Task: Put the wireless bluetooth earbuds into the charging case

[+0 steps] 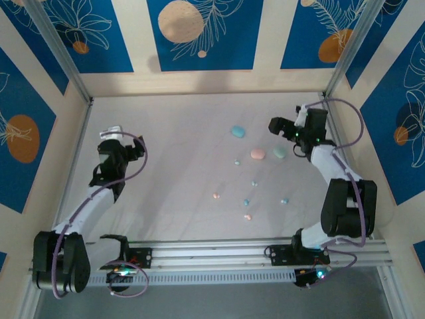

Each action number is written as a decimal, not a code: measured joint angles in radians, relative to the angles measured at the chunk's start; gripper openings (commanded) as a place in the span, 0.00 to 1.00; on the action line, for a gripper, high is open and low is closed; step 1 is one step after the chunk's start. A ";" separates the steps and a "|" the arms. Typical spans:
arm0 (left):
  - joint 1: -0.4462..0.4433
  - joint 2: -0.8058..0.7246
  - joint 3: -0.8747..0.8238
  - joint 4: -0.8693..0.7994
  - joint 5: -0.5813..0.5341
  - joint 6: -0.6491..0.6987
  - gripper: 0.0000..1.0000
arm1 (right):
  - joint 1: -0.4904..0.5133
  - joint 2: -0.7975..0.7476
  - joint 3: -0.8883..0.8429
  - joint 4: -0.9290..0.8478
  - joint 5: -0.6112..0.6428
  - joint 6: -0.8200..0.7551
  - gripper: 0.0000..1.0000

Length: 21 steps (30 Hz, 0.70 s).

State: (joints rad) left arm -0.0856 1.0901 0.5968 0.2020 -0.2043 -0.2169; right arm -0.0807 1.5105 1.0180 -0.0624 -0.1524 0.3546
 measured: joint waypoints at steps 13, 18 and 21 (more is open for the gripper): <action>-0.006 -0.019 -0.003 -0.170 0.449 -0.290 1.00 | 0.085 0.421 0.493 -0.409 -0.310 0.000 0.64; -0.029 -0.020 -0.014 -0.190 0.517 -0.333 1.00 | 0.161 0.583 0.704 -0.552 -0.236 -0.053 0.66; -0.047 -0.021 -0.016 -0.202 0.538 -0.336 1.00 | 0.197 0.679 0.840 -0.630 -0.179 -0.090 0.69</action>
State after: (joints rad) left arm -0.1322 1.0695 0.5804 -0.0002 0.3336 -0.5529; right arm 0.1162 2.1899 1.8584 -0.6922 -0.3317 0.2646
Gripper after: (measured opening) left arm 0.998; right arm 0.678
